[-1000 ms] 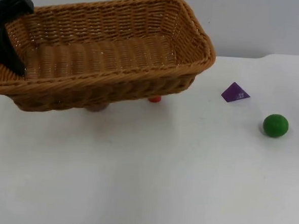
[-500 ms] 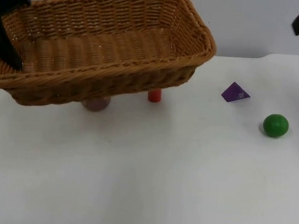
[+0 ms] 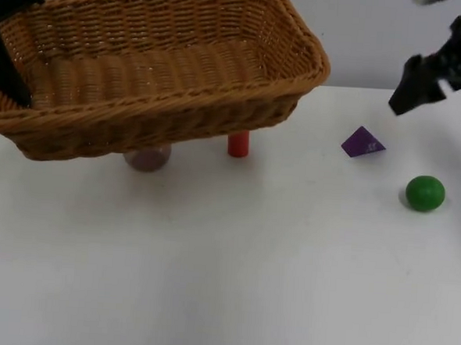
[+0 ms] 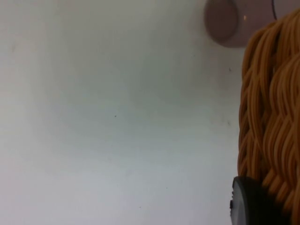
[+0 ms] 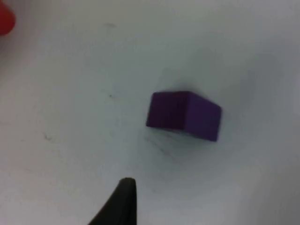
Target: Pick up the basket with the left hand and place the triangular block into the basket with the right hand.
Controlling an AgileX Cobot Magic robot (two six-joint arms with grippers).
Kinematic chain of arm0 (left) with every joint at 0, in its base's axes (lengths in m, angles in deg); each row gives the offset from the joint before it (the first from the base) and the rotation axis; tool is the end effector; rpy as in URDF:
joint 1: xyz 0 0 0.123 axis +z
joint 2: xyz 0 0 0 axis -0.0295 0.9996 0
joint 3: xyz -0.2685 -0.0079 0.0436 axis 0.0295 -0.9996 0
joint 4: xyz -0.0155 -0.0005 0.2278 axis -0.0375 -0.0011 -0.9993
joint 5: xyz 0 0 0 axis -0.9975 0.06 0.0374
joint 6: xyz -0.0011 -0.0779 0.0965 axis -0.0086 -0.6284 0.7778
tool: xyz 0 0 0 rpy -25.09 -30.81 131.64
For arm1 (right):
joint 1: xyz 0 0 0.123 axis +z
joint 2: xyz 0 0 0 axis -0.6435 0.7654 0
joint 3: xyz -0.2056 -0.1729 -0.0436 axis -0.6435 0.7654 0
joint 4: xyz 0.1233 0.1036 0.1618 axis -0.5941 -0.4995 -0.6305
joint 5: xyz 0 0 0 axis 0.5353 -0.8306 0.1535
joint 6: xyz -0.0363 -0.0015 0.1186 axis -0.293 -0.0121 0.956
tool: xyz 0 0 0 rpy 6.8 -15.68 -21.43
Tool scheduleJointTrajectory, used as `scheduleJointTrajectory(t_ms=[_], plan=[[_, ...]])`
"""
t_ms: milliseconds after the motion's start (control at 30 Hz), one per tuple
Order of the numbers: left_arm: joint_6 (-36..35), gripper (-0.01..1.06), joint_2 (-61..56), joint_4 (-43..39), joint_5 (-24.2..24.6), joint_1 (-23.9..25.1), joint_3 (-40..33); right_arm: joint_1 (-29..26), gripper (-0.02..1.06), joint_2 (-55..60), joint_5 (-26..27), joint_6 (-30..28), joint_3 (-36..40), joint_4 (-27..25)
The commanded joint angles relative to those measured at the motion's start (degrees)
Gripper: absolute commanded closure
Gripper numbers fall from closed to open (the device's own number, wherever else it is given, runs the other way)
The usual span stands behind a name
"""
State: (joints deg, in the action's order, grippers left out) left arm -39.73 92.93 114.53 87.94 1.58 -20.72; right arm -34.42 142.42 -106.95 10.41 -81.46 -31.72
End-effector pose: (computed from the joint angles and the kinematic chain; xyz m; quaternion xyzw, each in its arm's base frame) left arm 0.3124 -0.0285 0.2033 -0.1760 0.9523 -0.2108 0.1334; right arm 0.4575 0.0740 0.1526 -0.3109 0.9126 0.0632 0.2580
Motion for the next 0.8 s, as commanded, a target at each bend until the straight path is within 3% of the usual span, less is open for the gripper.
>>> scheduleJointTrajectory(t_ms=[0,133,267,567,767], plan=[[-1.0,1.05,-0.9,1.1,0.3,0.1,0.6,0.3,-0.01,1.8,-2.5,-5.1,-2.9,-1.1],[-1.1,1.05,-0.9,0.7,0.2,0.1,0.6,0.5,-0.01,6.7,-6.3,-13.7,-9.5,-1.4],[-1.1,1.05,-0.9,0.1,-0.1,0.1,0.6,1.0,-0.01,9.5,-6.6,-18.6,-12.9,-2.0],[-2.4,1.05,-0.9,-1.6,-0.2,0.1,0.6,3.5,-0.01,15.4,-6.3,-18.7,-16.1,-1.9],[-2.6,1.05,-1.1,-1.8,0.2,0.0,0.6,3.7,-0.01,16.8,-3.1,-19.3,-16.1,-1.0]])
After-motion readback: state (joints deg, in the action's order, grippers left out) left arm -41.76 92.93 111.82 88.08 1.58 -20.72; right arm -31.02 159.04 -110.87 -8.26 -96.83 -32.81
